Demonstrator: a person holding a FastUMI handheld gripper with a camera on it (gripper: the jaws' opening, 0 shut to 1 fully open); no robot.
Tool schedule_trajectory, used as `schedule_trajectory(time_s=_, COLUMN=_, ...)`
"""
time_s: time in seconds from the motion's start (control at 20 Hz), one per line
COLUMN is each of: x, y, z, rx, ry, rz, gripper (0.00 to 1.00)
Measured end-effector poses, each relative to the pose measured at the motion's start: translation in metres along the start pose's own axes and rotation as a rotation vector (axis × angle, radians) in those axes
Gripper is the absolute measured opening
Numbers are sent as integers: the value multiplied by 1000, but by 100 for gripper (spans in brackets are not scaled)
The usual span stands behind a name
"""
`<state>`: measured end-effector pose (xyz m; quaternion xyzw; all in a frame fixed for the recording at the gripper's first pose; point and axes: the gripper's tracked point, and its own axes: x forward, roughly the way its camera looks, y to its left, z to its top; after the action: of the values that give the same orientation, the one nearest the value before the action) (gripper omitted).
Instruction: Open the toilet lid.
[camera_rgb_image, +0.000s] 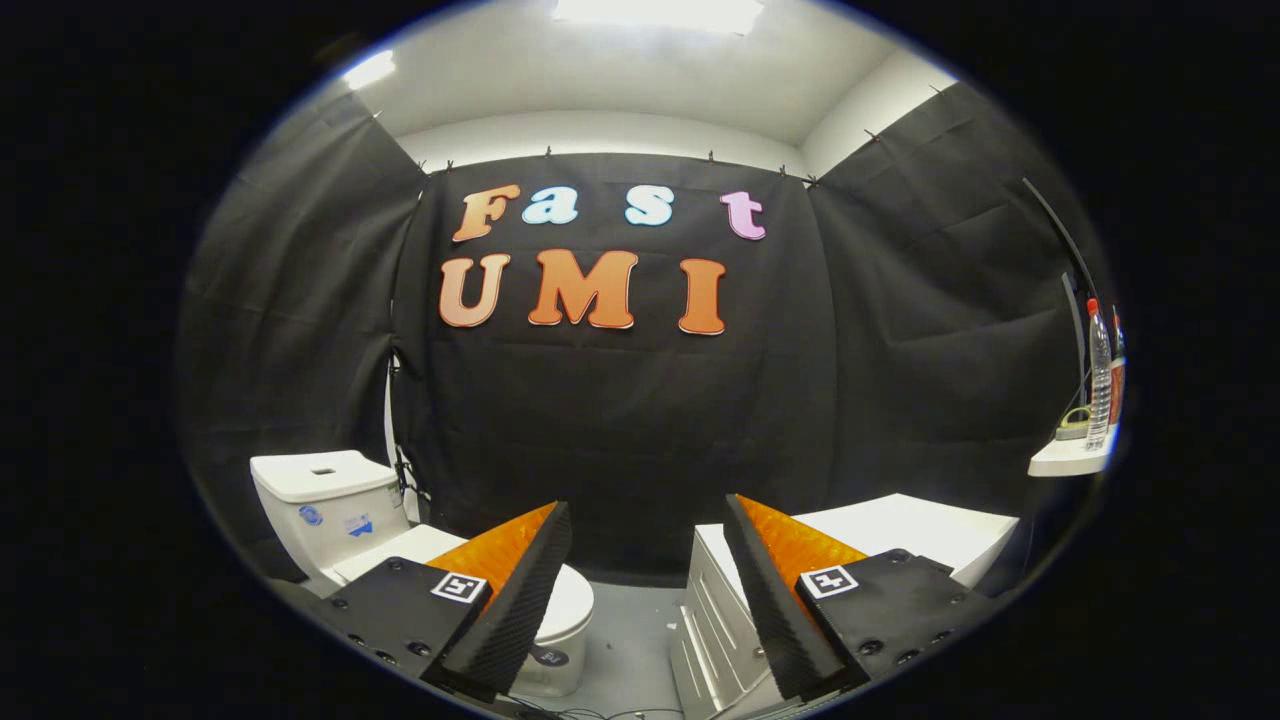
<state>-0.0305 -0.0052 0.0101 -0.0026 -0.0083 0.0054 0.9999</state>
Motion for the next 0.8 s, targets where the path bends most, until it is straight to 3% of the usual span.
schedule_trajectory(time_s=0.3, x=-2, y=2, z=27, rx=-14, ry=-57, rz=-18, gripper=98)
schedule_trajectory(time_s=0.55, x=31, y=23, z=56, rx=-15, ry=-137, rz=-38, gripper=98)
schedule_trajectory(time_s=0.8, x=72, y=68, z=18, rx=123, ry=-96, rz=-14, gripper=98)
